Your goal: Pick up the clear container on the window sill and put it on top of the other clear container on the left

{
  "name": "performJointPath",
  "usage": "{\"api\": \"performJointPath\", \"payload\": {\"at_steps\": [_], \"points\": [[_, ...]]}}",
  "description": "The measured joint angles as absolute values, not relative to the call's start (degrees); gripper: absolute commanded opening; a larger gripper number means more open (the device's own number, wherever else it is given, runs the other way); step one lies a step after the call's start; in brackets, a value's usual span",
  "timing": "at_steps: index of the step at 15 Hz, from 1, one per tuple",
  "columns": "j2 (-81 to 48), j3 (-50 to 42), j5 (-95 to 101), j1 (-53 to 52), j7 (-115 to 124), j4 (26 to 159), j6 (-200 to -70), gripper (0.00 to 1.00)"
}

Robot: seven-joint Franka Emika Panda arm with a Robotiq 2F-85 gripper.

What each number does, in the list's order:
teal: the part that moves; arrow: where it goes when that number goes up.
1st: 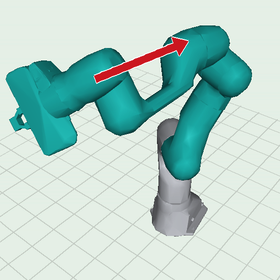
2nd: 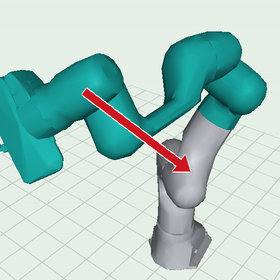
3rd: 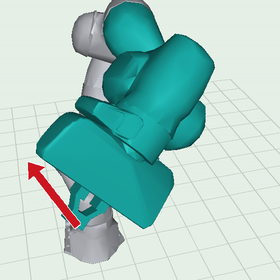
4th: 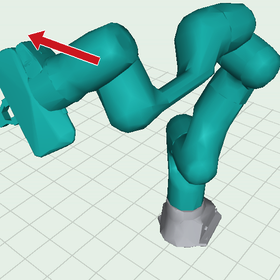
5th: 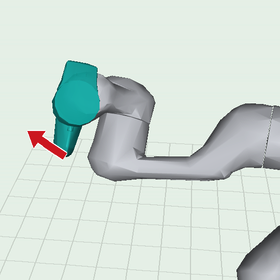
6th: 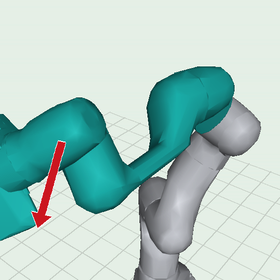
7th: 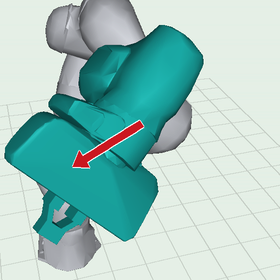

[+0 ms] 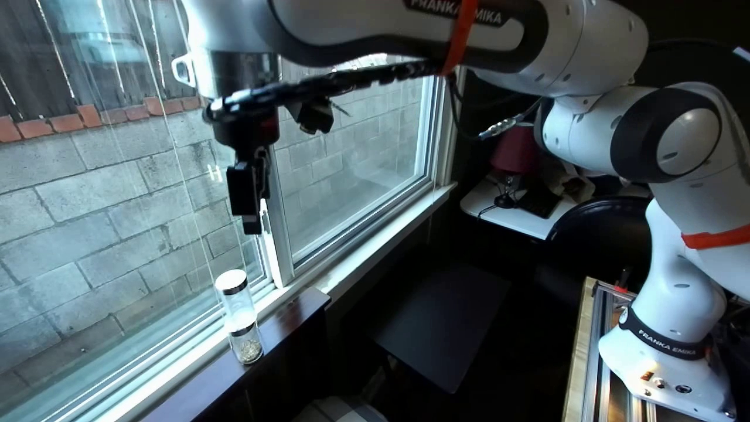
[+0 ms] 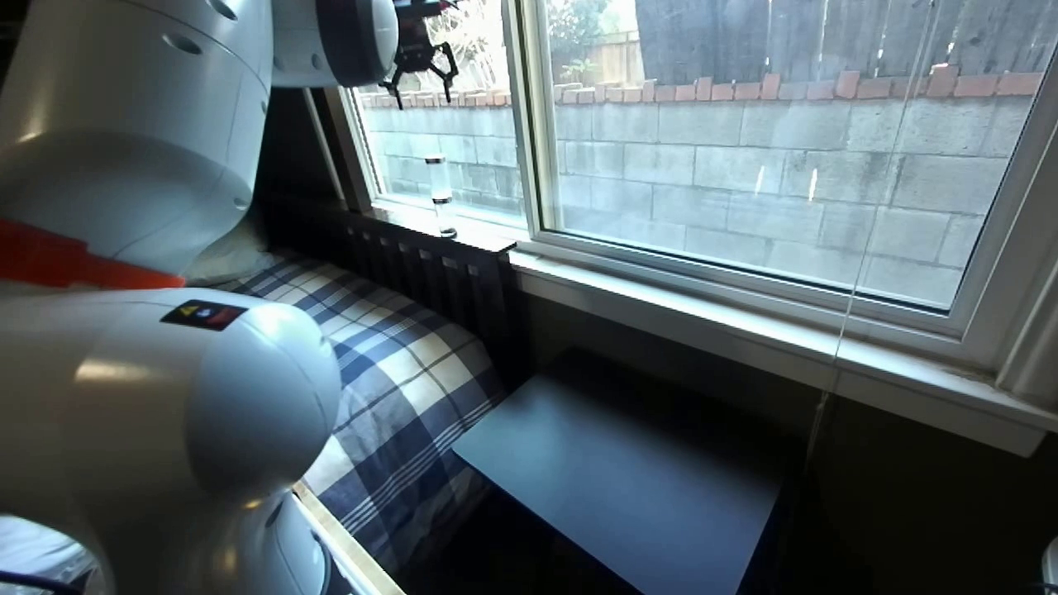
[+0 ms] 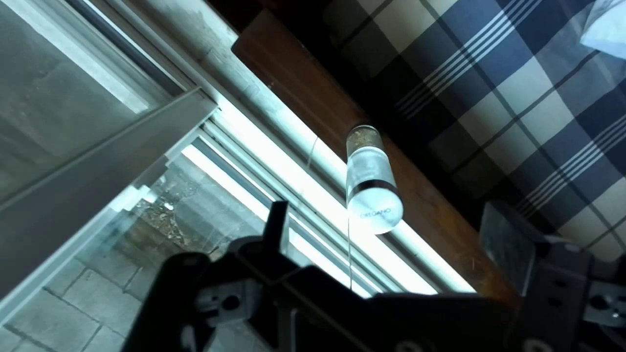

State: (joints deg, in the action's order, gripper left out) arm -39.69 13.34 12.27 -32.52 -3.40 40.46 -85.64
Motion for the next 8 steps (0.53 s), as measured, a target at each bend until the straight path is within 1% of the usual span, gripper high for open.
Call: {"api": "performJointPath", "payload": {"at_steps": [4, 8], "points": [[-32.27, 13.13, 12.16, -32.56, 1.35, 40.9, -78.71, 1.0], [-26.13, 12.91, 12.5, -32.69, 8.17, 42.8, -74.59, 1.0]]}}
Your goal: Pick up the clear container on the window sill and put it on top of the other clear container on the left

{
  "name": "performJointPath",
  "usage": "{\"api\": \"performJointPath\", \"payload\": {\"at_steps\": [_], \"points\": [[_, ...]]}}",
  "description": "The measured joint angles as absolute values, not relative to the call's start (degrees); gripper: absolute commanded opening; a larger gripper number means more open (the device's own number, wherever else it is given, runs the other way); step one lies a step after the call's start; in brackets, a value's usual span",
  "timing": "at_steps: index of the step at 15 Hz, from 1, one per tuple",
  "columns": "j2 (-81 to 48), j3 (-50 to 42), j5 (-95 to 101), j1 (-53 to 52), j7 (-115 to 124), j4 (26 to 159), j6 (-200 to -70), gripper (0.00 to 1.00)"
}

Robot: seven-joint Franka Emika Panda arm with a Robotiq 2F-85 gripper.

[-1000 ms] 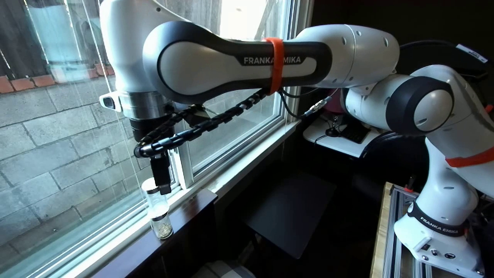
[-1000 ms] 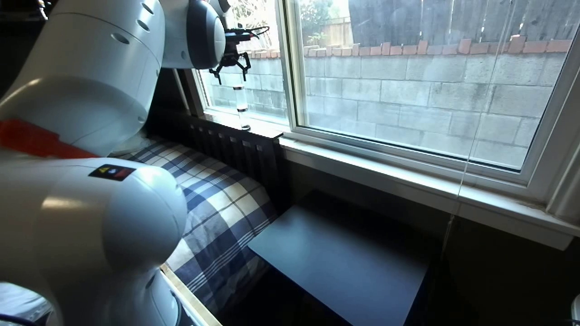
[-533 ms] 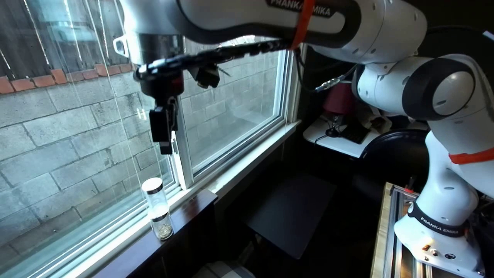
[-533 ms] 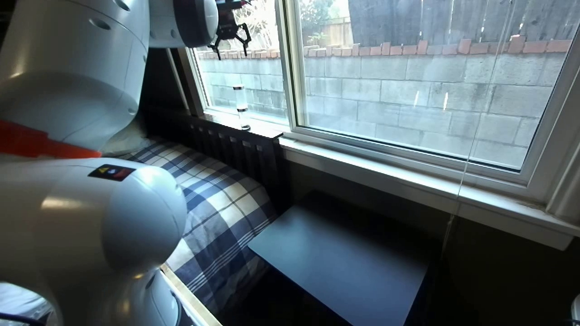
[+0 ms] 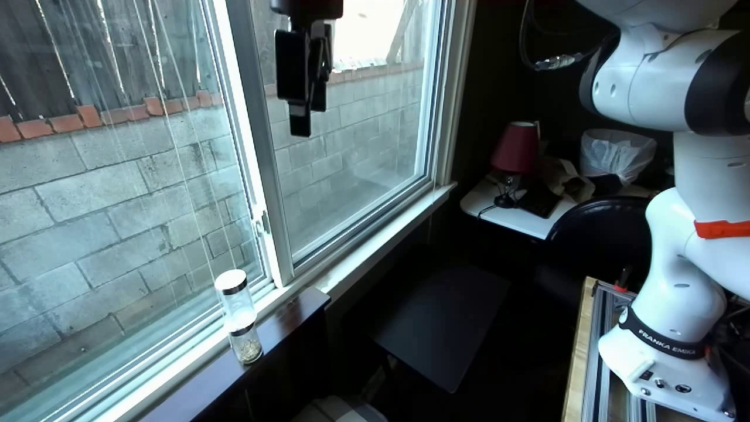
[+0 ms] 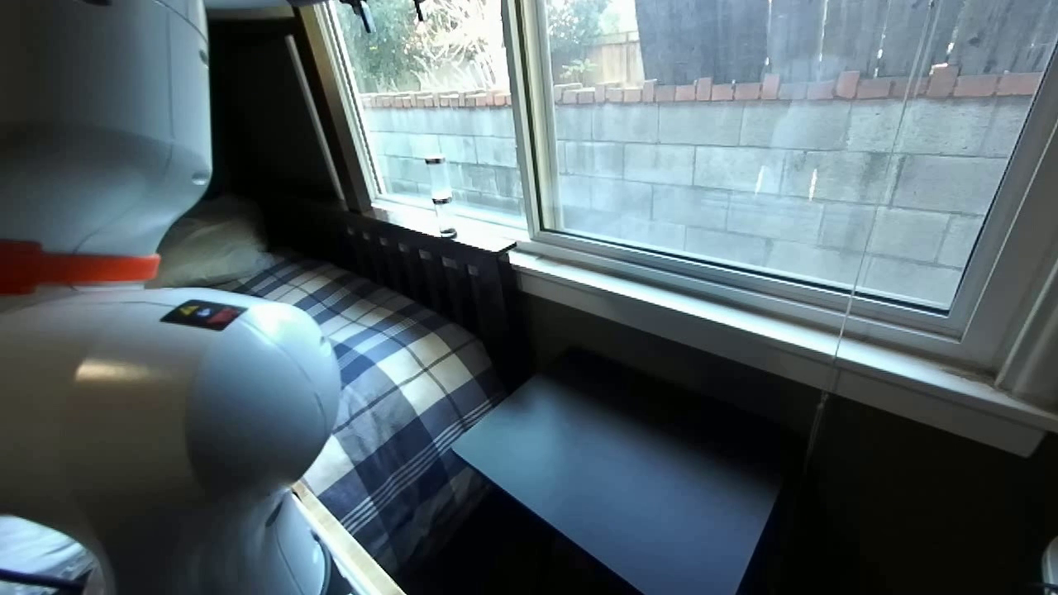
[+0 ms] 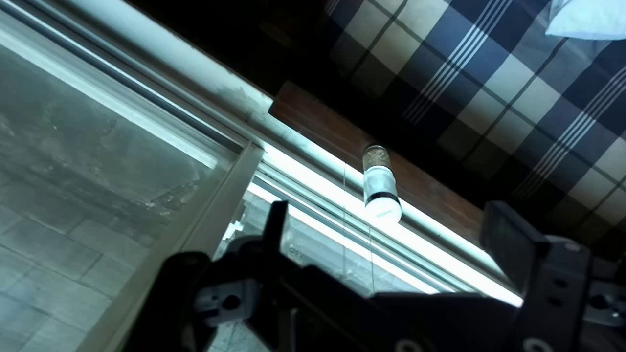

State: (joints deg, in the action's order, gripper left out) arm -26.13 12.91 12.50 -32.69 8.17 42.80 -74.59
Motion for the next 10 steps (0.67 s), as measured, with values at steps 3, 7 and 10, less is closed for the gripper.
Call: {"api": "performJointPath", "payload": {"at_steps": [3, 7, 10], "points": [[-21.59, 12.45, 12.74, -32.81, 16.7, 45.58, -71.42, 1.0], [-15.62, 12.3, 12.86, -32.87, 26.24, 50.97, -69.94, 1.0], [-13.63, 12.25, 12.9, -32.88, 27.63, 53.36, -69.94, 1.0]]}}
